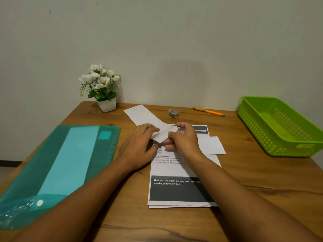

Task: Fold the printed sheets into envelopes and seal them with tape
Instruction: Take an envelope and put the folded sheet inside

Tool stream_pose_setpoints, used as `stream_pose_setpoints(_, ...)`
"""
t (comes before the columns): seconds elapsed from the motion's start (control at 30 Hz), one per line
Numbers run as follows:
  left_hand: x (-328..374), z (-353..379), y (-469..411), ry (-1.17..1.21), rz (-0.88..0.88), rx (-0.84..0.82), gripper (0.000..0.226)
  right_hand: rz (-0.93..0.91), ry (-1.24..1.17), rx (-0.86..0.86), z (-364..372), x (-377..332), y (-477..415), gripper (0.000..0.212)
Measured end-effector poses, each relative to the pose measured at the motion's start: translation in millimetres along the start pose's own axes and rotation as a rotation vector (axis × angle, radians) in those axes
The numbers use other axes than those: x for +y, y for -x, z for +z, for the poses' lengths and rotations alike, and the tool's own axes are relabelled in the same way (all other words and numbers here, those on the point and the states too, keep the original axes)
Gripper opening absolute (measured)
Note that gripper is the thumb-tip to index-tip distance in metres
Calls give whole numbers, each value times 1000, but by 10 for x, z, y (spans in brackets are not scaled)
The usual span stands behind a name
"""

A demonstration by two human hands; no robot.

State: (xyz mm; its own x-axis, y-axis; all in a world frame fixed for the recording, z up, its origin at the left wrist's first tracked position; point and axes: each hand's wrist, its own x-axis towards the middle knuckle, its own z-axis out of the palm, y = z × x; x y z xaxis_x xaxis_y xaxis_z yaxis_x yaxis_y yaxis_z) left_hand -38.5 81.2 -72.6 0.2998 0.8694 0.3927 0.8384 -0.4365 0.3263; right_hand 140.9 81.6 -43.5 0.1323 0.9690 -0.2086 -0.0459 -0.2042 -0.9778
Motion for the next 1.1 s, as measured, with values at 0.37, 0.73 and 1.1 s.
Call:
stream_pose_setpoints(0.37, 91, -37, 32, -70, -16, -1, 33, -108, 407, -176, -226, -47, 4, 49)
stream_pose_setpoints(0.73, 277, 124, -31, -200, -185, 80, 32, -212, 1441, -421, -863, -406, -217, 86)
stream_pose_setpoints(1.1, 301, 93, -6, -191, -136, 94, 32, -251, 1481, -380, -915, -475, -248, 71)
